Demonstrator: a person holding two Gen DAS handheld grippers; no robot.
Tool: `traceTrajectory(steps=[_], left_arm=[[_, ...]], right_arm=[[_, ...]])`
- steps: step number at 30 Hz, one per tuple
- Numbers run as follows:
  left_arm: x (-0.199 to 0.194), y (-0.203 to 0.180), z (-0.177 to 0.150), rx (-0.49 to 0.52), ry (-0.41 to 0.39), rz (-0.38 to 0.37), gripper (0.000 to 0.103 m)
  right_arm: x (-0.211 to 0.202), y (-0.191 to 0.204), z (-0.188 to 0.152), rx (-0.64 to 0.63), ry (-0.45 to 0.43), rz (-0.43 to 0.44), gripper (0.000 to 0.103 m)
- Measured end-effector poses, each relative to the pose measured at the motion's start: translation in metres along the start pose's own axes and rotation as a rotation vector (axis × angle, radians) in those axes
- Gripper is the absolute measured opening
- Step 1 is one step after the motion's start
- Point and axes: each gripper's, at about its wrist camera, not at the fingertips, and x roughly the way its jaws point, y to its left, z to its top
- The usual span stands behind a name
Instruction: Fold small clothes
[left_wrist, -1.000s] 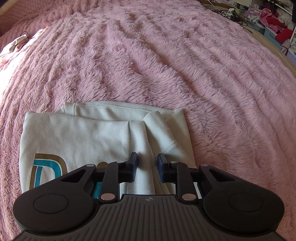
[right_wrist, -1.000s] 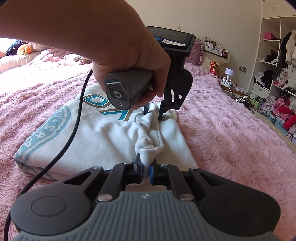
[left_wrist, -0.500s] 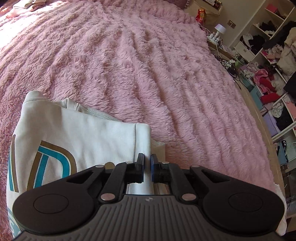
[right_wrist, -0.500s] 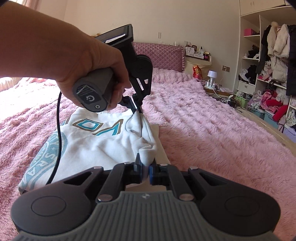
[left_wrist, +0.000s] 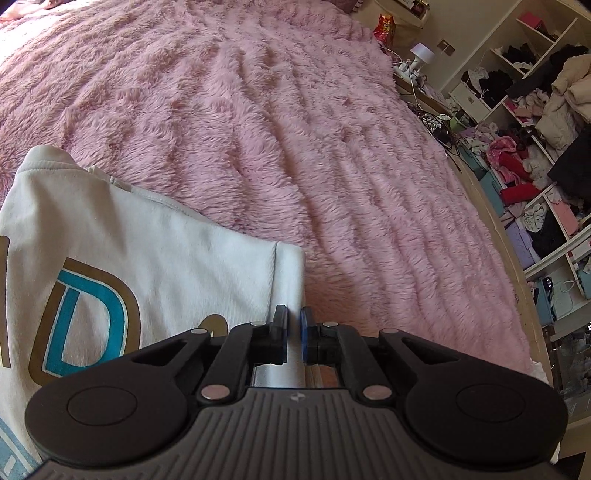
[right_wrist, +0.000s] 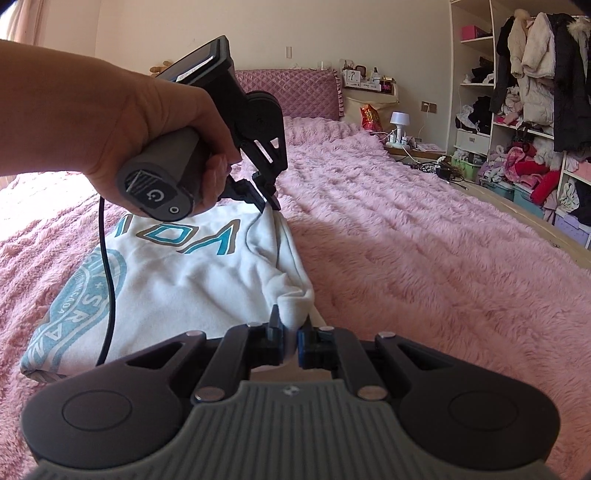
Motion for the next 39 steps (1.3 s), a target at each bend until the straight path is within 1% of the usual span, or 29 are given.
traceTrajectory(steps=[4, 6, 8, 9, 11, 12, 13, 14, 16, 18, 19, 21, 22, 23, 25, 26, 28, 32, 34, 38, 39], left_arm=[[0.003, 0.002, -0.003, 0.025, -0.025, -0.012, 0.008], [-0.002, 0.006, -0.003, 0.017, -0.055, -0.048, 0.008], [-0.014, 0.012, -0.003, -0.008, -0.094, -0.088, 0.008], [-0.022, 0.015, -0.003, -0.015, -0.102, -0.114, 0.009], [-0.046, 0.021, -0.007, -0.015, -0.133, -0.135, 0.014], [-0.058, 0.025, -0.013, -0.01, -0.147, -0.145, 0.015], [-0.072, 0.03, -0.021, -0.004, -0.16, -0.154, 0.016], [-0.09, 0.039, -0.034, -0.001, -0.183, -0.168, 0.02], [-0.119, 0.055, -0.062, -0.002, -0.208, -0.166, 0.023], [-0.151, 0.076, -0.1, -0.004, -0.246, -0.14, 0.024], [-0.16, 0.082, -0.115, -0.006, -0.253, -0.131, 0.026], [-0.178, 0.098, -0.148, -0.011, -0.261, -0.084, 0.027], [-0.187, 0.105, -0.163, -0.009, -0.26, -0.06, 0.027], [-0.191, 0.109, -0.174, -0.001, -0.259, -0.046, 0.027], [-0.195, 0.114, -0.192, 0.023, -0.253, -0.032, 0.027], [-0.195, 0.115, -0.2, 0.053, -0.241, -0.015, 0.03], [-0.189, 0.112, -0.211, 0.123, -0.217, 0.038, 0.03], [-0.178, 0.109, -0.216, 0.2, -0.204, 0.086, 0.031], [-0.172, 0.108, -0.22, 0.236, -0.199, 0.13, 0.031], [-0.167, 0.106, -0.222, 0.292, -0.206, 0.17, 0.031], [-0.167, 0.104, -0.224, 0.311, -0.208, 0.179, 0.03]], right_arm=[[0.021, -0.019, -0.003, 0.131, 0.085, 0.027, 0.0], [0.029, -0.029, -0.004, 0.19, 0.111, 0.051, 0.0], [0.033, -0.034, -0.004, 0.197, 0.123, 0.067, 0.002], [0.033, -0.036, -0.005, 0.203, 0.117, 0.071, 0.002], [0.033, -0.038, -0.005, 0.202, 0.11, 0.084, 0.003], [0.034, -0.039, -0.004, 0.202, 0.115, 0.092, 0.004], [0.037, -0.04, -0.004, 0.211, 0.127, 0.106, 0.004], [0.04, -0.043, -0.004, 0.219, 0.146, 0.113, 0.007], [0.045, -0.05, -0.004, 0.249, 0.171, 0.137, 0.01], [0.047, -0.057, -0.002, 0.293, 0.177, 0.176, 0.014], [0.047, -0.061, -0.002, 0.315, 0.181, 0.192, 0.015], [0.046, -0.066, -0.001, 0.358, 0.183, 0.218, 0.024], [0.045, -0.068, 0.0, 0.377, 0.183, 0.228, 0.026], [0.045, -0.068, 0.001, 0.388, 0.185, 0.232, 0.03], [0.043, -0.064, 0.004, 0.379, 0.185, 0.226, 0.033], [0.043, -0.061, 0.006, 0.364, 0.183, 0.221, 0.035], [0.041, -0.053, 0.009, 0.324, 0.178, 0.201, 0.036], [0.04, -0.046, 0.012, 0.277, 0.178, 0.171, 0.038], [0.039, -0.047, 0.012, 0.274, 0.18, 0.164, 0.038], [0.04, -0.046, 0.013, 0.261, 0.181, 0.153, 0.039], [0.04, -0.046, 0.014, 0.253, 0.179, 0.149, 0.039]])
